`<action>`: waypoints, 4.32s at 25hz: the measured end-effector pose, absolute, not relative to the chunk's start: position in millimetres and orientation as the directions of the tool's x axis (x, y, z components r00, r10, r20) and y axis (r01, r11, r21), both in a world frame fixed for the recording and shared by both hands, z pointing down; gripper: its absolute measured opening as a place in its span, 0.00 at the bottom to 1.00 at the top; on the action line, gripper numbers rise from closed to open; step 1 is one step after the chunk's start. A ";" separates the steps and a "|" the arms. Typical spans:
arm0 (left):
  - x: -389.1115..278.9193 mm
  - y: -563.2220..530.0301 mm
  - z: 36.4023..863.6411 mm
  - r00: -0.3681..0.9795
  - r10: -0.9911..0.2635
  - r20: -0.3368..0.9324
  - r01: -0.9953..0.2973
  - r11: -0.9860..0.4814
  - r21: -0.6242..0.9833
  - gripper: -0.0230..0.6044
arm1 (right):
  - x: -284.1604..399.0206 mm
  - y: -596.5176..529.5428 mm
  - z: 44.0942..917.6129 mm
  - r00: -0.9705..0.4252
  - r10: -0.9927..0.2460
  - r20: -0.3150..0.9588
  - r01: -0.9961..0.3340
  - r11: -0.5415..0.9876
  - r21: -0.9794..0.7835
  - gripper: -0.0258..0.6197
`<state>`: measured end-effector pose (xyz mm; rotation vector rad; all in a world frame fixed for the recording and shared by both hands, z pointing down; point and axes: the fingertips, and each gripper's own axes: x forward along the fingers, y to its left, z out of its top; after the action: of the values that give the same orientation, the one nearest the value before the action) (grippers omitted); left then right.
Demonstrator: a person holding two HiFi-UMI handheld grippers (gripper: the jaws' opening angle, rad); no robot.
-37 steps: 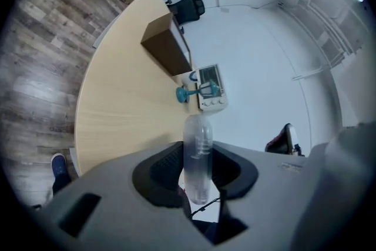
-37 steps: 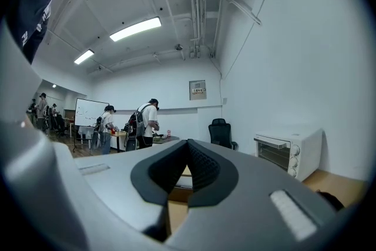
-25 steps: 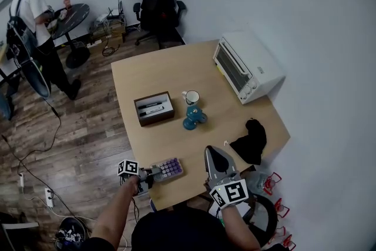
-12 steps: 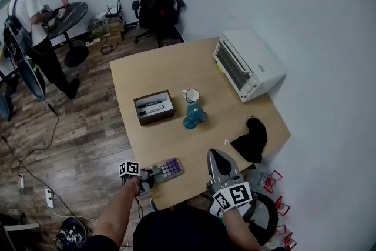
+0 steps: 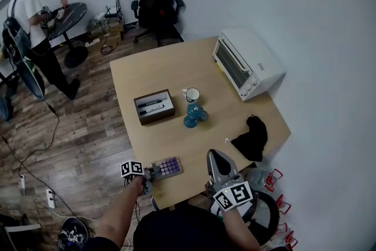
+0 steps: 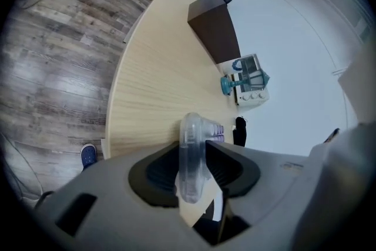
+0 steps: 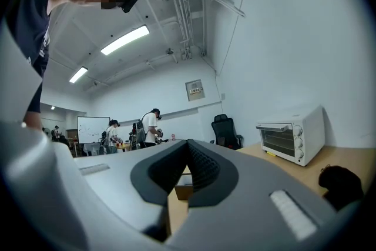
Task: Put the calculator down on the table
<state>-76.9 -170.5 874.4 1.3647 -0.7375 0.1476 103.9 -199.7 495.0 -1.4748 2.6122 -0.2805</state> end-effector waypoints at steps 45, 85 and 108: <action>-145.5 -169.1 462.6 0.365 -0.929 0.055 -0.930 -0.366 -0.016 0.29 | 105.0 -203.4 492.4 -0.520 -0.853 -0.041 -0.830 0.516 -0.210 0.05; -151.1 -156.7 423.3 0.321 -0.946 -0.039 -0.947 -0.319 -0.042 0.04 | 82.1 -190.4 479.4 -0.539 -0.843 0.000 -0.842 0.538 0.034 0.05; -168.1 -161.2 464.6 0.267 -0.963 0.025 -0.963 -0.268 -0.012 0.04 | 63.3 -188.5 479.9 -0.575 -0.817 0.050 -0.811 0.577 0.095 0.05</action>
<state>-168.1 -161.2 464.6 2.4960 -1.8972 0.0429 63.3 -188.5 479.9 -1.4837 2.8670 0.1001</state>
